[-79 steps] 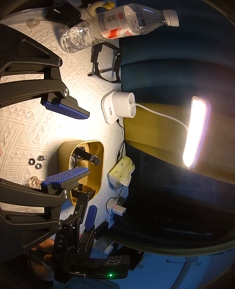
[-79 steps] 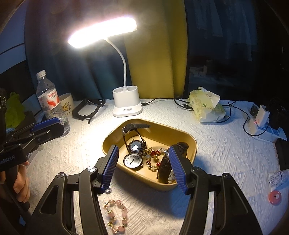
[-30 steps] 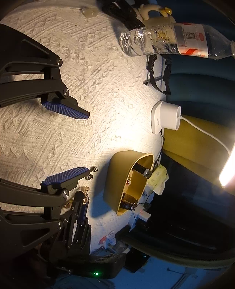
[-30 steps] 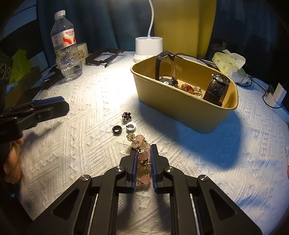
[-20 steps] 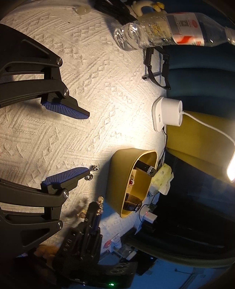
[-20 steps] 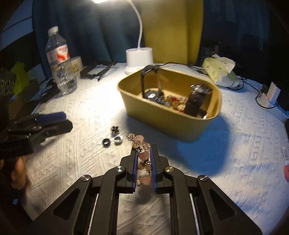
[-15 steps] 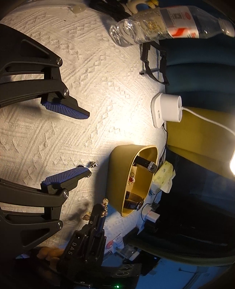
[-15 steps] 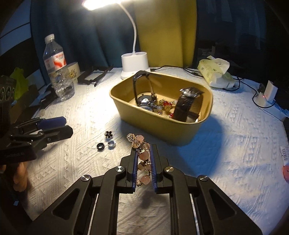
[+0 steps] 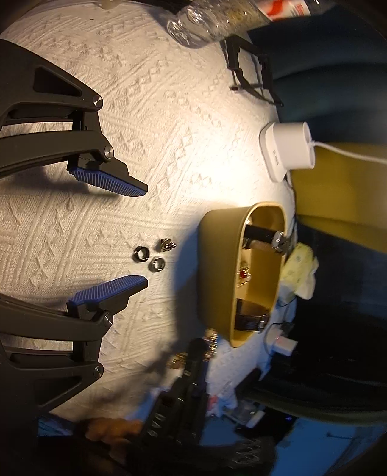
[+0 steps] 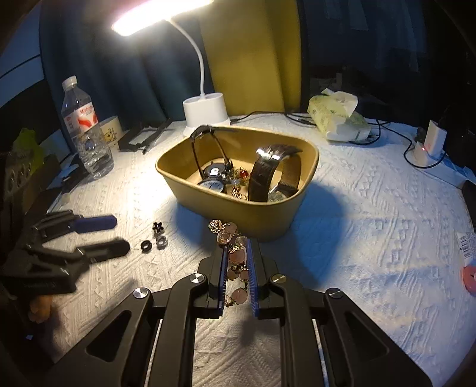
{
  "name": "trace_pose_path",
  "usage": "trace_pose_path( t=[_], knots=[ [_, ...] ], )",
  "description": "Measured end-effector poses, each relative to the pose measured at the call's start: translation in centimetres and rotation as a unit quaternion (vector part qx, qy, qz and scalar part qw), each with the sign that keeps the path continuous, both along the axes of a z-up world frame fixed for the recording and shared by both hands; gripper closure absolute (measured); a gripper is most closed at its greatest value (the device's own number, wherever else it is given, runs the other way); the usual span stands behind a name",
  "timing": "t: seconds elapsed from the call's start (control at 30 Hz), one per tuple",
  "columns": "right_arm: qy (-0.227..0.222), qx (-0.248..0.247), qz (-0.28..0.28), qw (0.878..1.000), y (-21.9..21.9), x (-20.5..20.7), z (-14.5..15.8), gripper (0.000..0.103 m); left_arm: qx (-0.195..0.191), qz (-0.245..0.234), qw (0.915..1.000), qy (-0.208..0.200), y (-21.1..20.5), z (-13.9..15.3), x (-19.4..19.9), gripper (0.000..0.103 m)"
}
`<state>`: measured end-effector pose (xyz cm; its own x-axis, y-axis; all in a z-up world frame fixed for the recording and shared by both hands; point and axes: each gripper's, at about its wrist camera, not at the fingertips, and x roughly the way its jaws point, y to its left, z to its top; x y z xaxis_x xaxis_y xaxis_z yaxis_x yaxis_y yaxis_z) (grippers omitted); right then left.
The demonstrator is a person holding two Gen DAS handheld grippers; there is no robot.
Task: Organize jewelry
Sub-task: 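Close the left tool on the black ring while the right tool holds the pink bracelet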
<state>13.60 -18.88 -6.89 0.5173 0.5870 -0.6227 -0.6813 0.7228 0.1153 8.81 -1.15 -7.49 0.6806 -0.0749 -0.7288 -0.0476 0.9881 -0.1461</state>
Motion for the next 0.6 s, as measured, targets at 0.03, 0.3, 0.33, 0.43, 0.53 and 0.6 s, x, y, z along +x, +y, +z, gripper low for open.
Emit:
trace_pose_path(
  t=[0.03, 0.3, 0.33, 0.43, 0.53, 0.6],
  knots=[
    [0.0, 0.003, -0.002, 1.0, -0.1, 0.0, 0.0, 0.09, 0.007, -0.004, 1.0, 0.005, -0.2, -0.1, 0.2, 0.044],
    [0.01, 0.018, -0.01, 1.0, -1.2, 0.5, -0.1, 0.09, 0.039, -0.02, 0.9987, 0.026, -1.3, -0.7, 1.1, 0.045],
    [0.01, 0.019, -0.011, 1.0, -1.3, 0.5, -0.1, 0.09, 0.041, -0.023, 0.9985, 0.027, -1.5, -0.8, 1.2, 0.045],
    [0.01, 0.023, -0.012, 1.0, -1.6, 0.6, -0.1, 0.09, 0.055, -0.03, 0.9976, 0.029, -2.2, -0.9, 1.6, 0.049],
    [0.011, 0.027, -0.014, 0.999, -1.7, 0.6, 0.0, 0.09, 0.069, -0.041, 0.9963, 0.029, -2.7, -0.8, 1.9, 0.056],
    [0.01, 0.03, -0.015, 0.999, -1.8, 0.6, 0.0, 0.09, 0.068, -0.048, 0.9962, 0.027, -2.8, -0.8, 2.1, 0.07]
  ],
)
